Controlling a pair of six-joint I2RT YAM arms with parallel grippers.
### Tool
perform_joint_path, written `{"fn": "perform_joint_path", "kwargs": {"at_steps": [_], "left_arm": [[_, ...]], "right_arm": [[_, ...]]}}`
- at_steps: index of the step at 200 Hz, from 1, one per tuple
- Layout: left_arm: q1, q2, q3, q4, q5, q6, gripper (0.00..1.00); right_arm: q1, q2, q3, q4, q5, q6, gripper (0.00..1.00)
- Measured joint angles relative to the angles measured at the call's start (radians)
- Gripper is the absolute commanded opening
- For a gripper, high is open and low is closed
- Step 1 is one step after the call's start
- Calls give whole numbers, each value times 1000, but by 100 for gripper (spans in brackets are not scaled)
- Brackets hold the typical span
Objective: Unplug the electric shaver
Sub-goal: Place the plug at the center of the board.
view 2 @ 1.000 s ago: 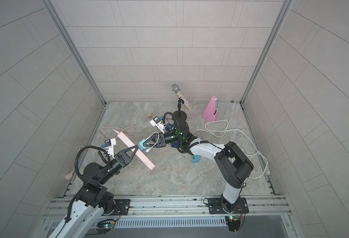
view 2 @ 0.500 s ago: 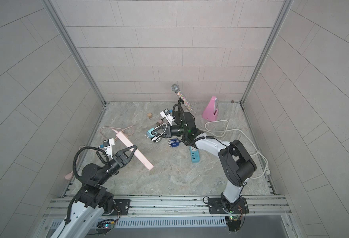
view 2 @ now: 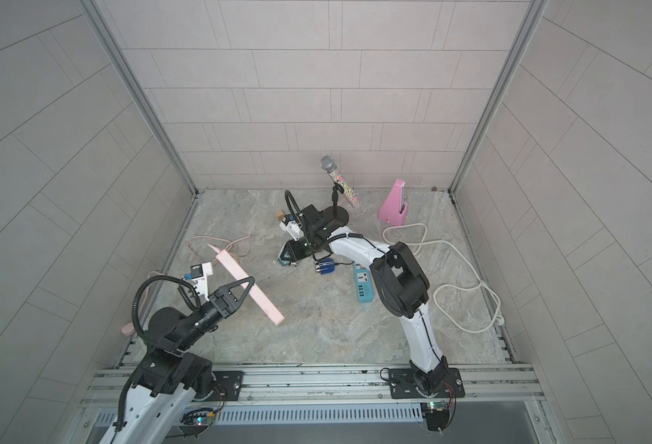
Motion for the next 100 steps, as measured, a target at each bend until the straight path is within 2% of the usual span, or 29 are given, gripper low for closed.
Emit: {"fn": "perform_joint_path", "kwargs": {"at_steps": [28,100], "left_arm": [[0,-4,9,-26,0,10,11],[0,-10,11,-51,0,18,11]], "right_arm": [[0,70,99,-56,17,-11,4],[-24,92,207,-123,67,-18,4]]}}
